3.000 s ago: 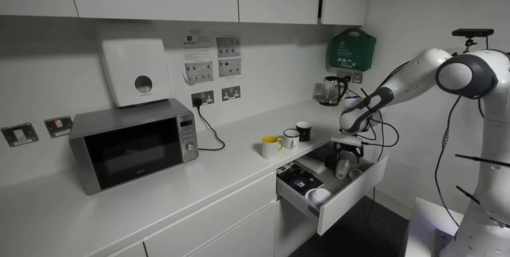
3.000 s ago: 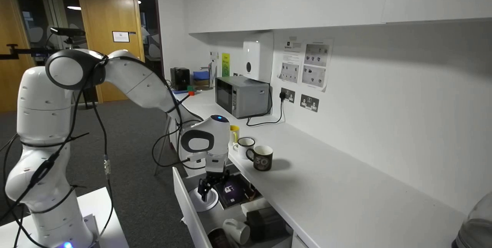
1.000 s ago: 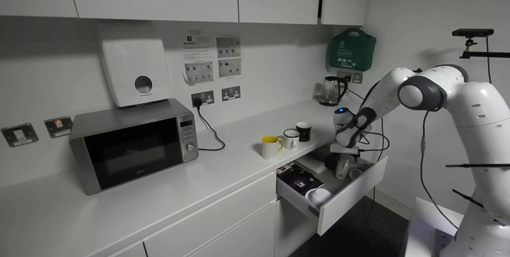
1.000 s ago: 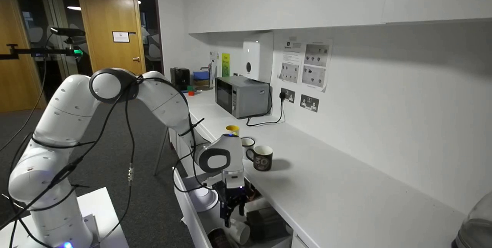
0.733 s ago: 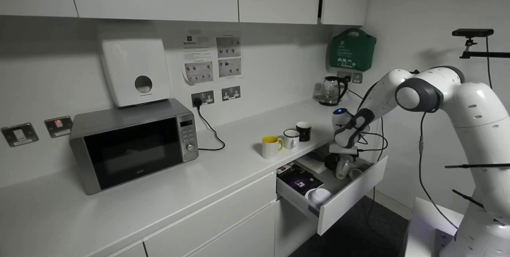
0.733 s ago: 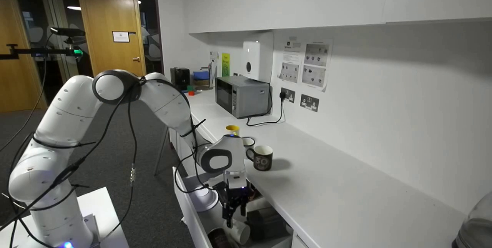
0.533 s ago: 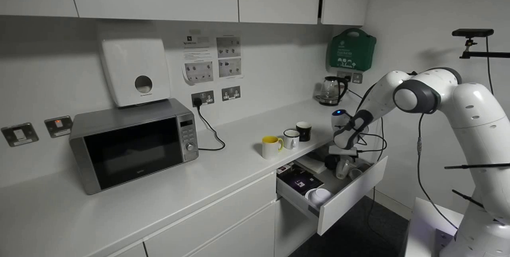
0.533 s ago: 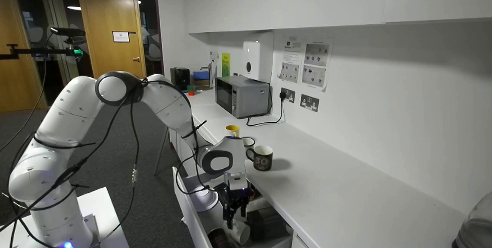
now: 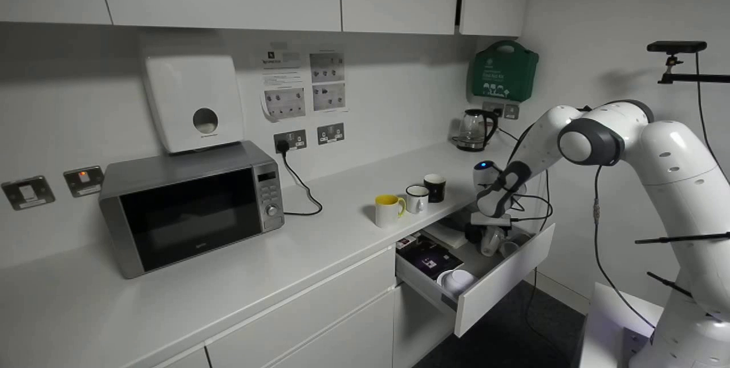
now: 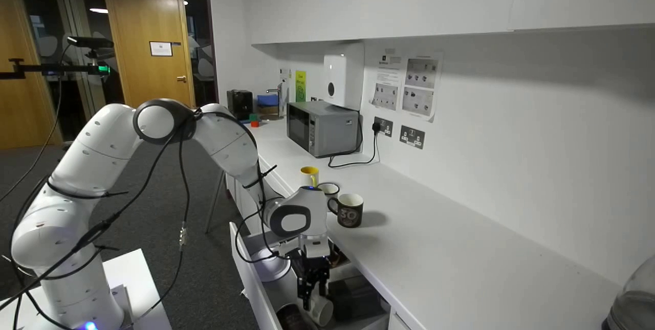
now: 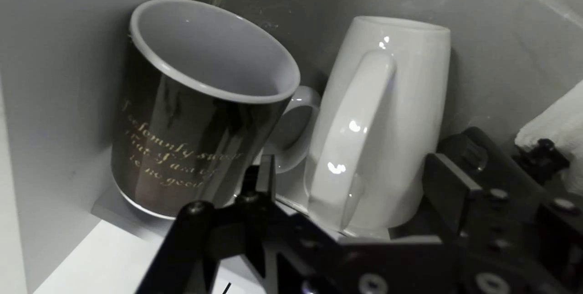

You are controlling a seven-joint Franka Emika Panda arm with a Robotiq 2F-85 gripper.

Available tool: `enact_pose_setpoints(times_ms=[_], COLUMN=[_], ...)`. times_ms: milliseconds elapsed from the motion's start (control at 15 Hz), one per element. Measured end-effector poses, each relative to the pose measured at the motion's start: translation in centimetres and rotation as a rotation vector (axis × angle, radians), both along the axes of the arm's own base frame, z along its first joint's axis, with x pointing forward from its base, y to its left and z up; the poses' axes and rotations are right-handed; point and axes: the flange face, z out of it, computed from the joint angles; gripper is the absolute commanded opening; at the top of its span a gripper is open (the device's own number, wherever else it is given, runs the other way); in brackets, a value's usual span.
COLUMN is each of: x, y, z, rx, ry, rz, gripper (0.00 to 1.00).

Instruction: Take four mugs out of the open drawer

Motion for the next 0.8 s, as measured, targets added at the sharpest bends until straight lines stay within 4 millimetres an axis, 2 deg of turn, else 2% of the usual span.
enact_pose_setpoints(times_ms=[67,467,533,800], x=[0.2,1.2,1.3,1.3], y=[0.0,-0.3,-0.4,-0.5], z=[0.2,1.1,1.2,1.3], rx=[-0.001,-0.01,-0.012,-0.012], ry=[-0.005,-0.025,-0.027,-0.027], rz=[0.001,0.014,0.016,0.021], gripper=[0.47,0.04,0.01,0.05])
